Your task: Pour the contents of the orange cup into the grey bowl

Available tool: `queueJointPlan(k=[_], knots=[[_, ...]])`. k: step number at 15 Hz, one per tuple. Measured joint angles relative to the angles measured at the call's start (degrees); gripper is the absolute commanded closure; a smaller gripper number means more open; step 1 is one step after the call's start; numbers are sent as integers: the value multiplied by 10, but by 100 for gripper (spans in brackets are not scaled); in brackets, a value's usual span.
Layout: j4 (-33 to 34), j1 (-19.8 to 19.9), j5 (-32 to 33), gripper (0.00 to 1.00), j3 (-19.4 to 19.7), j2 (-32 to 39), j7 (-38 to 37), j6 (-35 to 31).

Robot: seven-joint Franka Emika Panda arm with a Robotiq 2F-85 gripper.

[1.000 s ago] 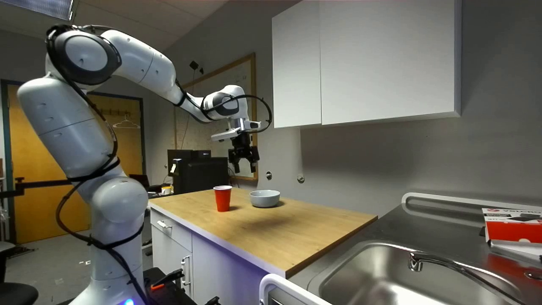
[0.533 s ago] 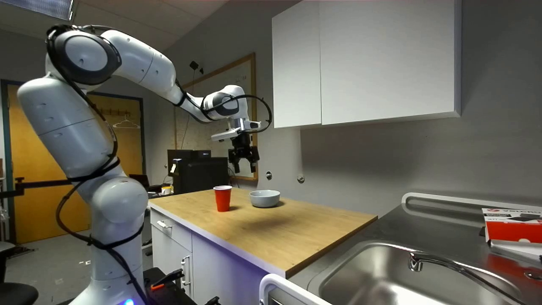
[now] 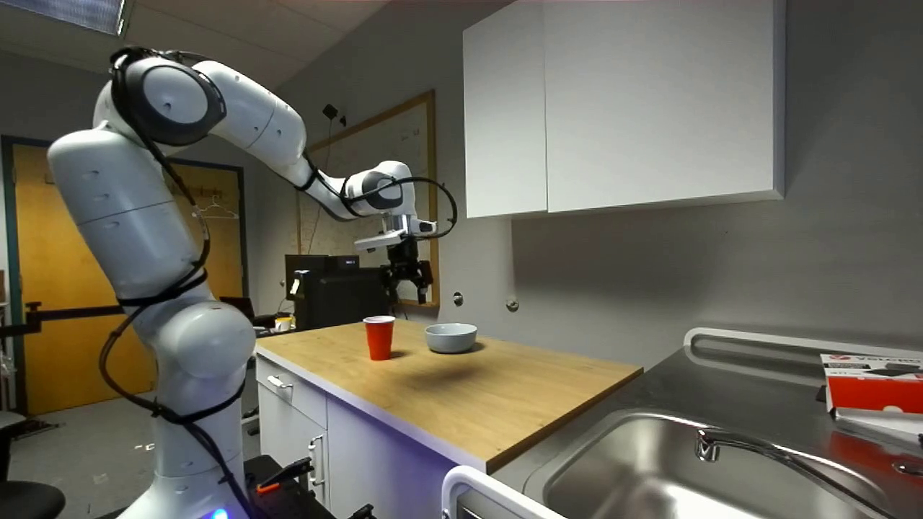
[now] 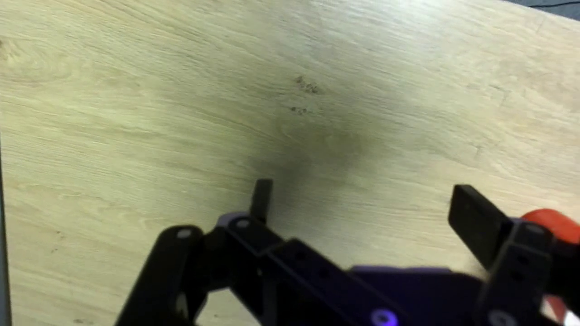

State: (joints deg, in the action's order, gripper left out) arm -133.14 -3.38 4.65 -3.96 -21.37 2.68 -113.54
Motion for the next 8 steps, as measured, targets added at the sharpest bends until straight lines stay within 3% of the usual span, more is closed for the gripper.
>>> queueJointPlan(k=[8], knots=[[17,-80,19,0,-93,119,-12,-32]])
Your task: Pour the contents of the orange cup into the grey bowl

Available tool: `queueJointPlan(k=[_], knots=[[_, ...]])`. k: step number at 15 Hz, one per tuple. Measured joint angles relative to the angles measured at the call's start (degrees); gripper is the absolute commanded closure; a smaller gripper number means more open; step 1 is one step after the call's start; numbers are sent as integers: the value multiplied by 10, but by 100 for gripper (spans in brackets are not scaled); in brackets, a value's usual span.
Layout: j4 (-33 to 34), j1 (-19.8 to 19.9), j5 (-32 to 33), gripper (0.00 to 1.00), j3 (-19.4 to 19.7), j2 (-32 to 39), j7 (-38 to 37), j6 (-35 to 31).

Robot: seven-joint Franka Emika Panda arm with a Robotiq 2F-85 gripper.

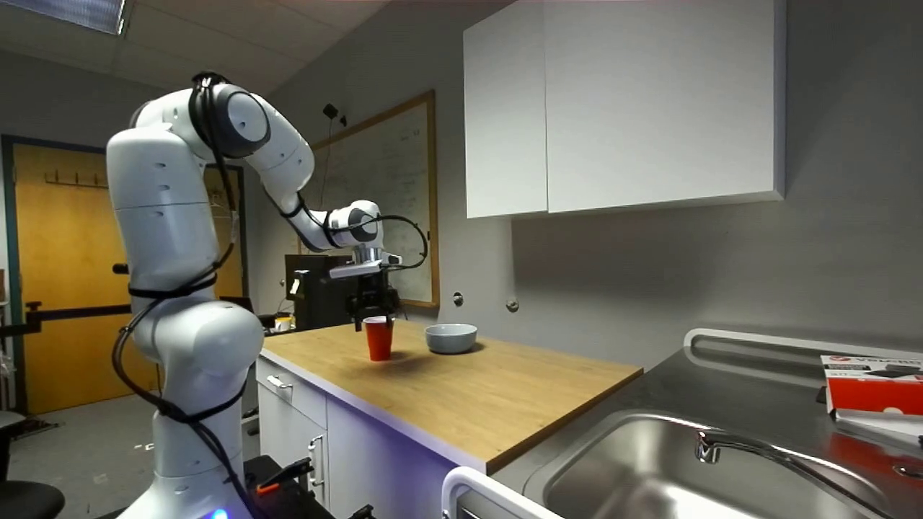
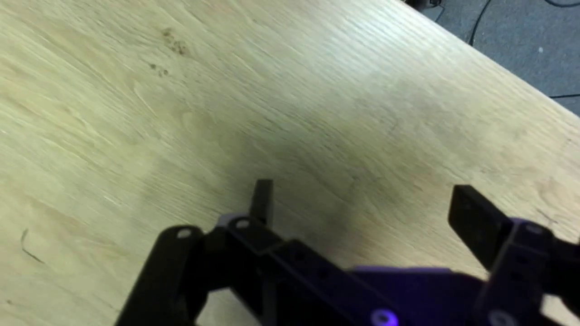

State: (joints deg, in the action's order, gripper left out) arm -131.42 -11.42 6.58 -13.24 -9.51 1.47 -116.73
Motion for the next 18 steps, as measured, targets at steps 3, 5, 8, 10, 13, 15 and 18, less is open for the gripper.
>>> queueJointPlan(k=[3,5,8,10,13,15,18], knots=[[28,-22,36,0,-24,43,-9,0],[51,-35,68,0,-35,68,-17,2],[85,-55,117,0,-47,98,-30,16],[108,-67,143,0,-53,114,-36,29],[140,-85,169,0,-58,139,-38,46],[160,-97,182,0,-59,157,-38,57],[185,-109,190,0,-59,186,-38,69]])
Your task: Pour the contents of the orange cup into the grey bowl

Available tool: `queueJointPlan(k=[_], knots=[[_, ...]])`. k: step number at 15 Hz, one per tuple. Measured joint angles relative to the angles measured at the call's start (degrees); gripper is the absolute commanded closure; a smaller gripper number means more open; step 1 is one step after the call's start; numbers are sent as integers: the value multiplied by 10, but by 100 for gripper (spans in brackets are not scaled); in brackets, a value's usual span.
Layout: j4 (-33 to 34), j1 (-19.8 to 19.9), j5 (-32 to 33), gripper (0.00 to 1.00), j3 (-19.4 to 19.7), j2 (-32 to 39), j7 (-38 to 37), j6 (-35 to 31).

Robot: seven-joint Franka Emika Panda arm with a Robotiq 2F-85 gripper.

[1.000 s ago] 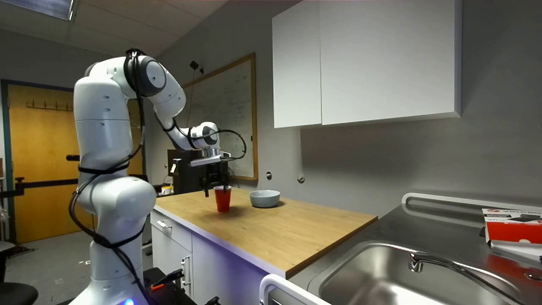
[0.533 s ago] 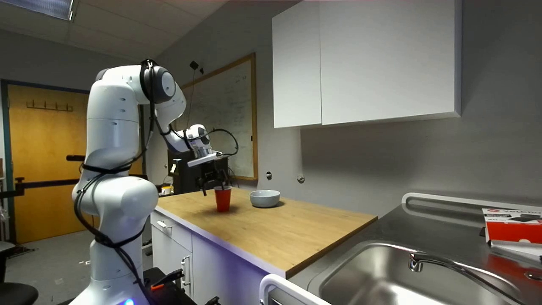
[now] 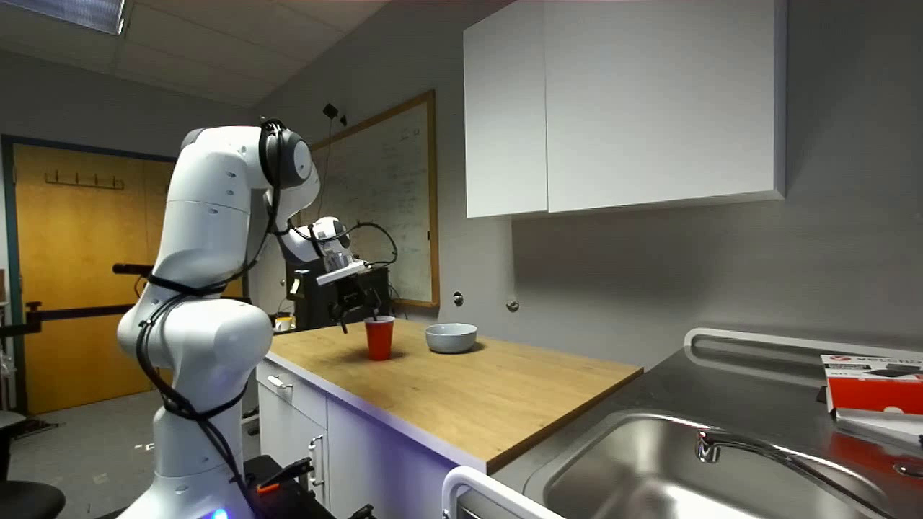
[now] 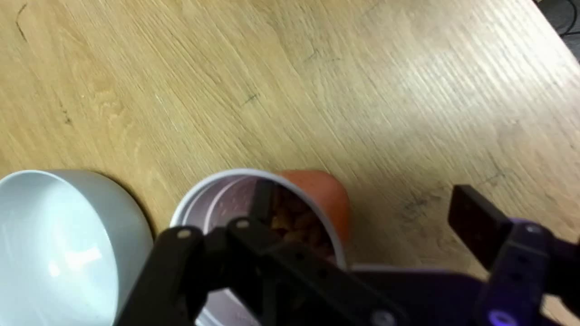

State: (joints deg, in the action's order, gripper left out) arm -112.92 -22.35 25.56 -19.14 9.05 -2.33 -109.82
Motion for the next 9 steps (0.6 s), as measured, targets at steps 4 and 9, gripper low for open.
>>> queueJointPlan(k=[4,9], knots=[[26,-5,0,0,0,35,8,4],[52,-5,-2,49,3,67,25,0]])
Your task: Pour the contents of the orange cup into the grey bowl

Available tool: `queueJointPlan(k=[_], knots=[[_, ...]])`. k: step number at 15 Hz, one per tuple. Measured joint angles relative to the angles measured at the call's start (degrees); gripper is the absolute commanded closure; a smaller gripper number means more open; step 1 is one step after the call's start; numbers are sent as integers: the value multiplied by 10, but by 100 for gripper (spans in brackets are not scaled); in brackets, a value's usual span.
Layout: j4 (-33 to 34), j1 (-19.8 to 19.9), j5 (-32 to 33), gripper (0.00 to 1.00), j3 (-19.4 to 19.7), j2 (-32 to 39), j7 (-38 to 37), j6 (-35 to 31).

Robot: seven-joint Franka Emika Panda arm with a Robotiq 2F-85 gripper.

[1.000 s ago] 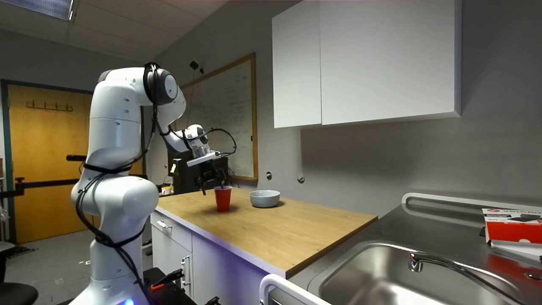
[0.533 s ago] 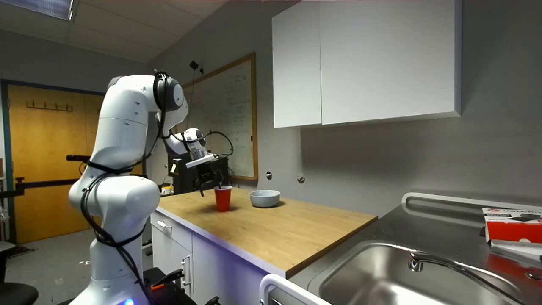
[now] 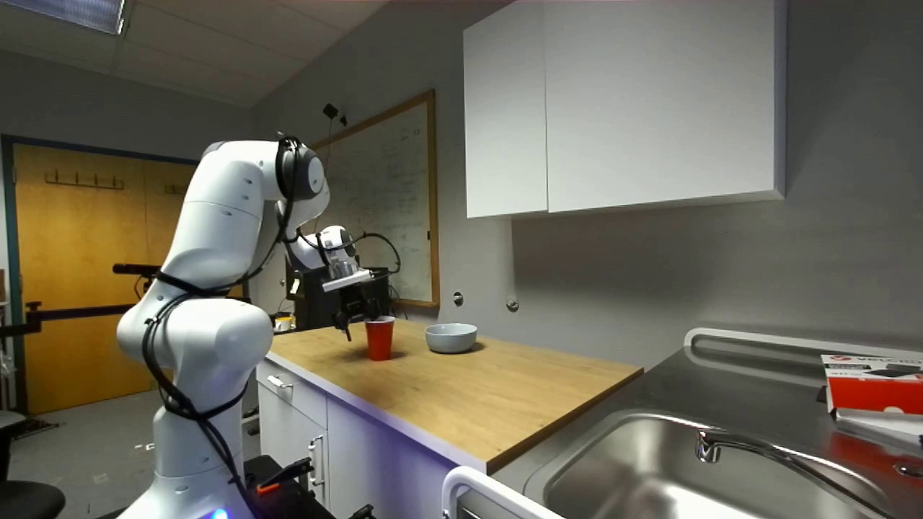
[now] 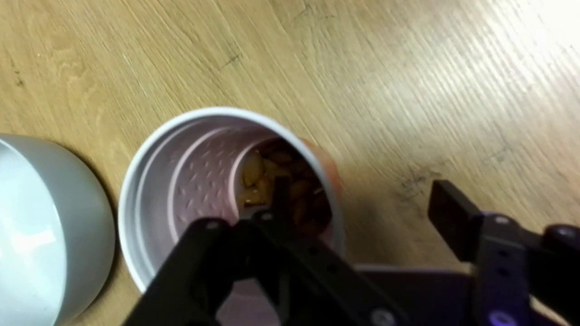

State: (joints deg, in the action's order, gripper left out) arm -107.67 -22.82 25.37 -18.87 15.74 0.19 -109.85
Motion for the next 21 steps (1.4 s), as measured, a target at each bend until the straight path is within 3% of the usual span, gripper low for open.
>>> queueJointPlan(k=[5,8,15,21], knots=[[14,0,0,87,5,12,0,0],[19,1,0,95,9,13,0,0],[44,2,0,90,23,20,8,1],[115,0,0,91,24,70,54,1]])
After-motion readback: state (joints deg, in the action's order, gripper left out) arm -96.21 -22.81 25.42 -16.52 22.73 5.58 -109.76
